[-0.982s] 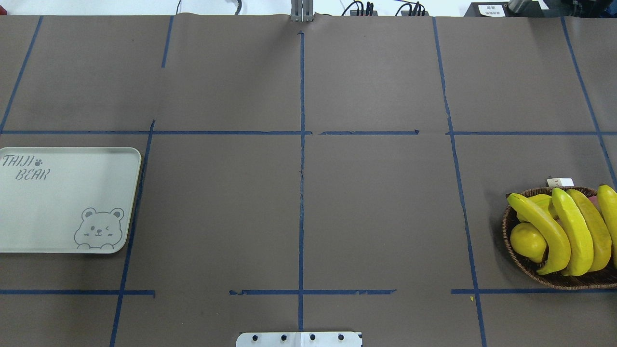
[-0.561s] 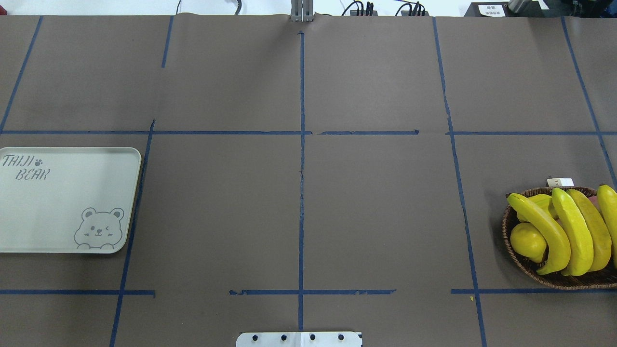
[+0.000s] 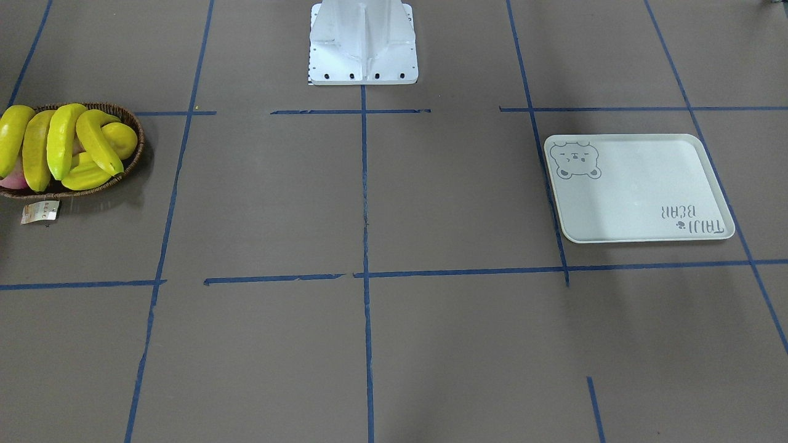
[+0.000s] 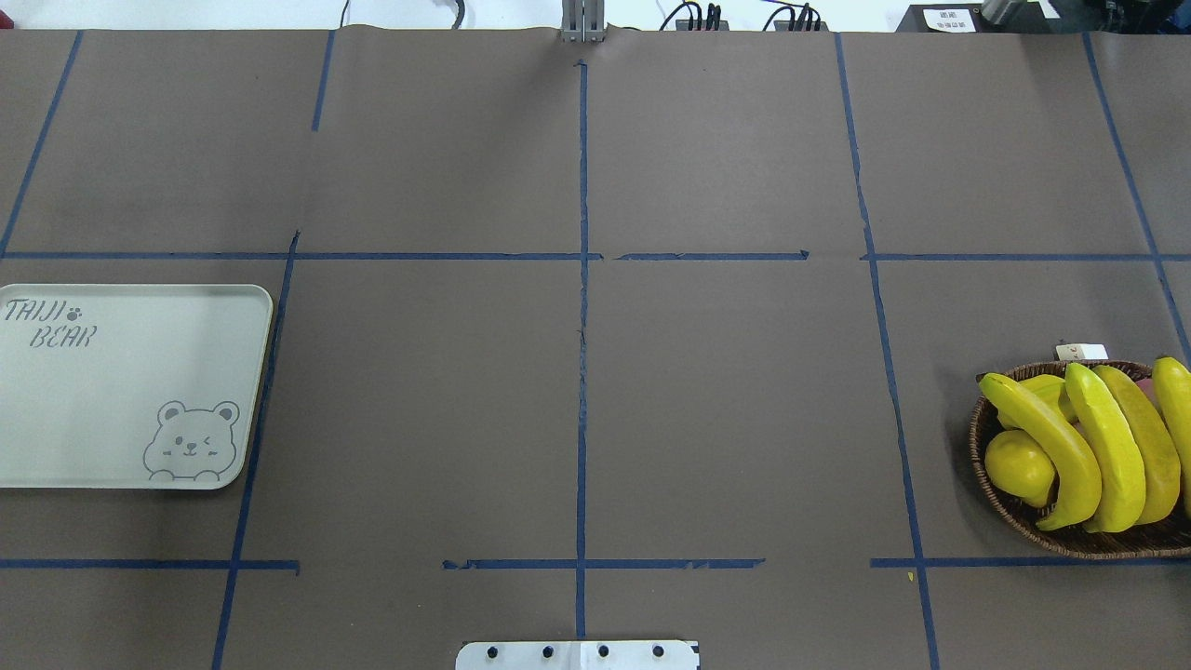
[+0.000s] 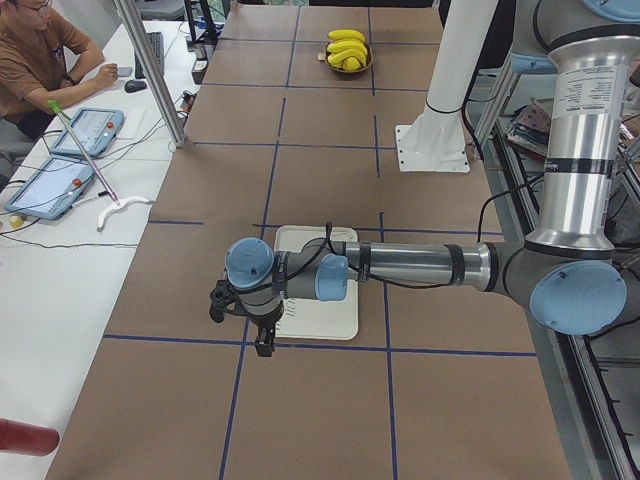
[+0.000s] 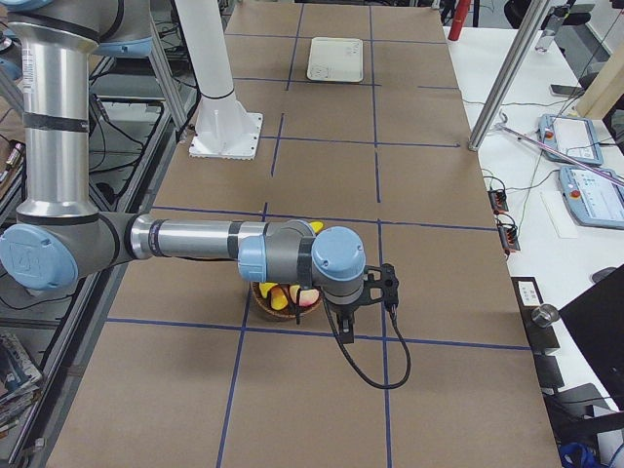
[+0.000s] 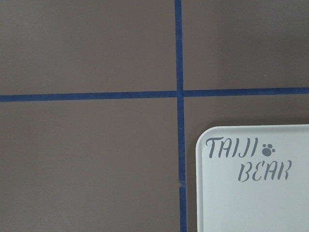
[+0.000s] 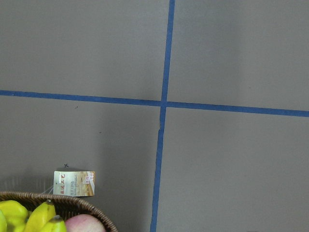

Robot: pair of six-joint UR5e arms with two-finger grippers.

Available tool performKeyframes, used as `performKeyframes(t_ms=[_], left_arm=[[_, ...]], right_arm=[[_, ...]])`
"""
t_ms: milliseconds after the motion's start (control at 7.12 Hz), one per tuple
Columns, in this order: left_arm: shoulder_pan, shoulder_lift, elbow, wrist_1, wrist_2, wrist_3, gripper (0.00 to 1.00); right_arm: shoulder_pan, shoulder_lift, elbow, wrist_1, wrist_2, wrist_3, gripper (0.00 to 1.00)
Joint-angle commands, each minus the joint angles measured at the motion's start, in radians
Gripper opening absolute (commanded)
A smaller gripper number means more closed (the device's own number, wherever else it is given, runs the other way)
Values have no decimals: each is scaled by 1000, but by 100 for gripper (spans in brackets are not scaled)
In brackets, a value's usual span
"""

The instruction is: Transfer all bananas from basket to plate

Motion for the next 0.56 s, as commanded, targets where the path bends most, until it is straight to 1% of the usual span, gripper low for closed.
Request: performKeyframes(t_ms=[0,140,281,421], left_arm=[[-1,0,-5,-2,0,0,100],[-1,0,-8,-2,0,0,100],[-1,0,-10,-2,0,0,100],[-1,2,-15,-2,-2,0,100]], right_arm=[[-14,-61,94,3,-2,9,100],[-63,-161,220,9,-15,125,99],[-117,-223,317,38,-63,222,99],[-189,-284,334,131,-84,311,98]])
